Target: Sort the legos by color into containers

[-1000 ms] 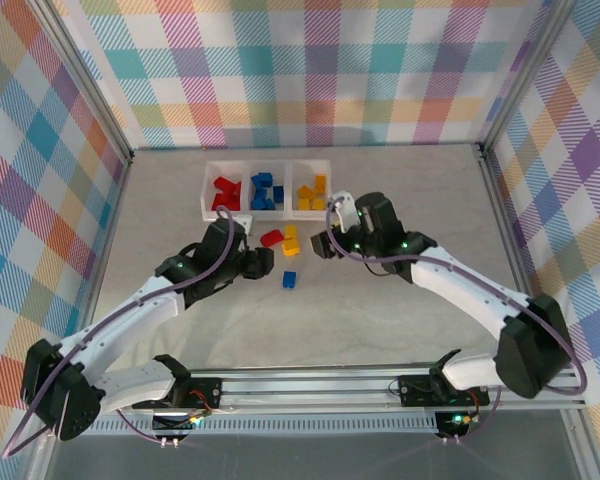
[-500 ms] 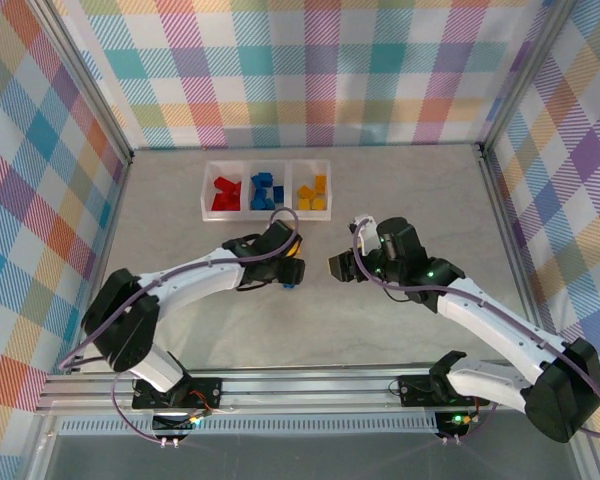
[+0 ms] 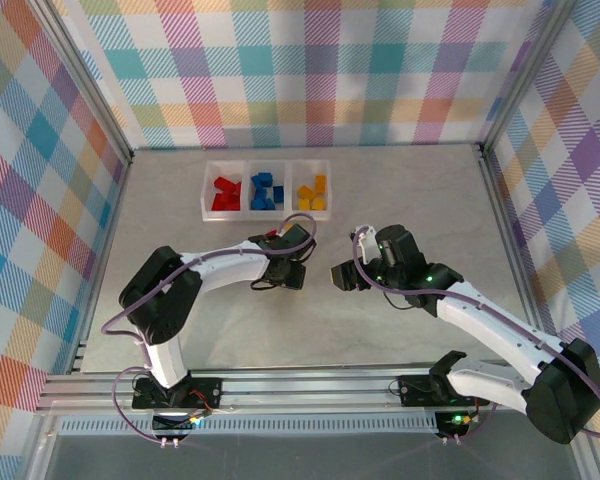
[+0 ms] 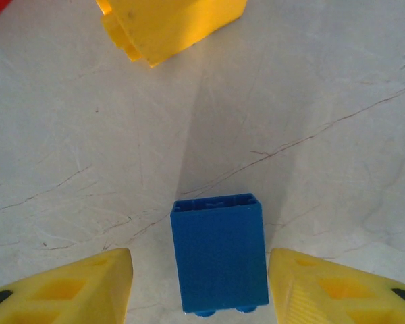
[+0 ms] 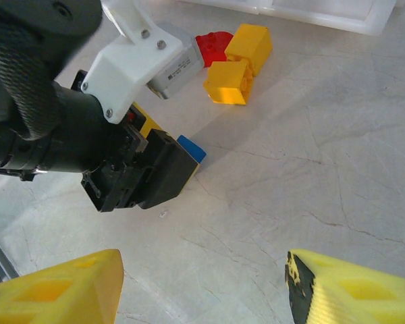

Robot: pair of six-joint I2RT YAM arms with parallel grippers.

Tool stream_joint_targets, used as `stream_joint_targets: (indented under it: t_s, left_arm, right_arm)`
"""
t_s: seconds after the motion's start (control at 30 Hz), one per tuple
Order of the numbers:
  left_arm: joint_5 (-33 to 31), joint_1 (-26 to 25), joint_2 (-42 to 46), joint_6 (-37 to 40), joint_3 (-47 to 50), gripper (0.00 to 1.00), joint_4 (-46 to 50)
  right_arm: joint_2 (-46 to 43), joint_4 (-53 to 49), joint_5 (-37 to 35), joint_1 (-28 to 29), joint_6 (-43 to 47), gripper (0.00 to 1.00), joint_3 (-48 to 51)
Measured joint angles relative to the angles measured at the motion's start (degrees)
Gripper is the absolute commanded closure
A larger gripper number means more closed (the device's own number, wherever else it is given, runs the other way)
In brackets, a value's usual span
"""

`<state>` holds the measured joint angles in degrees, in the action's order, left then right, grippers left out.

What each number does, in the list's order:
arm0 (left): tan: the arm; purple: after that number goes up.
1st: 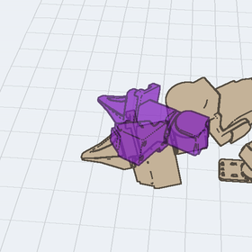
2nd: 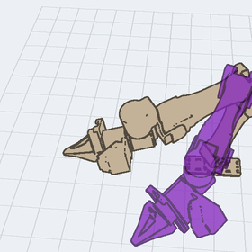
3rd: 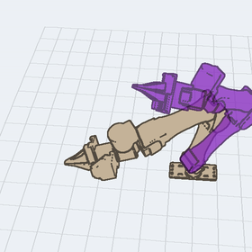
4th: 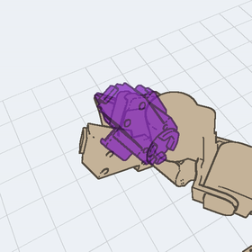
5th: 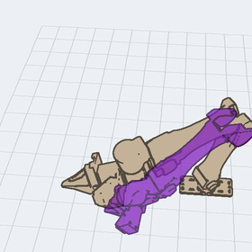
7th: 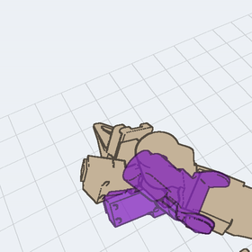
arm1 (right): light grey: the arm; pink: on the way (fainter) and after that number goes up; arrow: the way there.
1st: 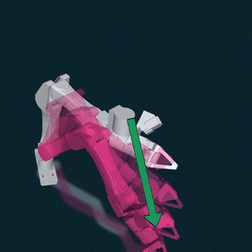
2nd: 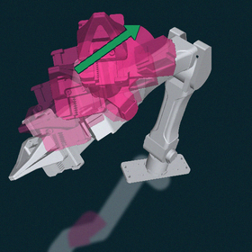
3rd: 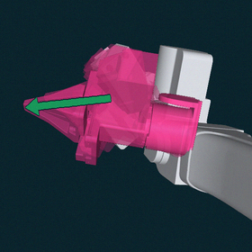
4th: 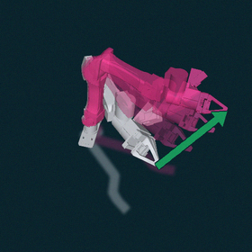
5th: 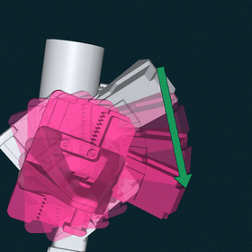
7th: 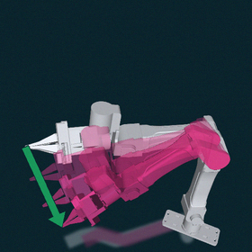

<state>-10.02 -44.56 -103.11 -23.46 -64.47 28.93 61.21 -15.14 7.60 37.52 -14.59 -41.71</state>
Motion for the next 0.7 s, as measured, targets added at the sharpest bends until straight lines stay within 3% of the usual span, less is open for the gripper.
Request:
stream_joint_targets:
  t_s: [0.4, 0.7]
  left_arm:
    - [0.02, 0.00, -1.42, -0.11, -0.31, 0.62, 1.01]
    - [-0.85, 0.13, -1.38, 0.50, -2.08, 0.66, 2.67]
  right_arm:
    - [0.02, -0.24, -0.07, 0.00, 0.02, 0.35, 0.00]
    - [0.02, -0.46, -0.92, 0.00, 0.00, 0.35, 0.00]
